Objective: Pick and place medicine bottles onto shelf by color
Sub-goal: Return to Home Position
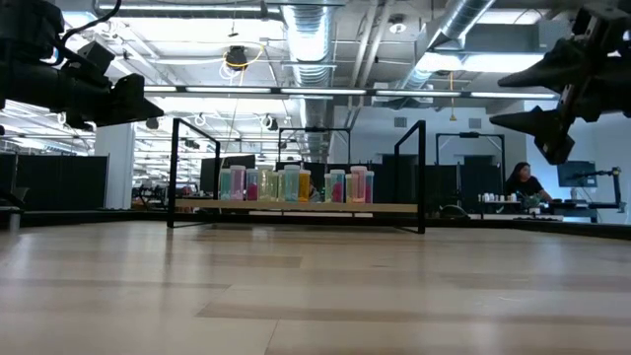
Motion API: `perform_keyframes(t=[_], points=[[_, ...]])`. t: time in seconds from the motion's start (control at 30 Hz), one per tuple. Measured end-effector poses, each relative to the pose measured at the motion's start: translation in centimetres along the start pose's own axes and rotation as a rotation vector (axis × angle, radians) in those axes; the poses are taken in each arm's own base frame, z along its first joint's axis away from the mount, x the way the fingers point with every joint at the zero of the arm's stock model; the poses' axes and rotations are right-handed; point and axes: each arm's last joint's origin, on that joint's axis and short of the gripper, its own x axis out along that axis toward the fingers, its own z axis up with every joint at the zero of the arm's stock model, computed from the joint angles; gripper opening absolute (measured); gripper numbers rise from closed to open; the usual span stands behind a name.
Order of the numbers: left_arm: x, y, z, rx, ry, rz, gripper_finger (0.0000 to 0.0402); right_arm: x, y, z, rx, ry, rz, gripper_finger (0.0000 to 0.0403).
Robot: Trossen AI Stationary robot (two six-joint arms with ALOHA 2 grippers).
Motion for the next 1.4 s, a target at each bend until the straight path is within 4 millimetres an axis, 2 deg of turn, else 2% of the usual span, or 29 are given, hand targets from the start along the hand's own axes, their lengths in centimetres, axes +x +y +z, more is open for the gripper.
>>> perform_keyframes(t=[1.4], points=[[0.00, 0.00, 0.01, 0.000, 0.000, 0.000, 0.0214, 0.06, -0.28, 0.04, 0.003, -0.016, -0.031, 0.0260]])
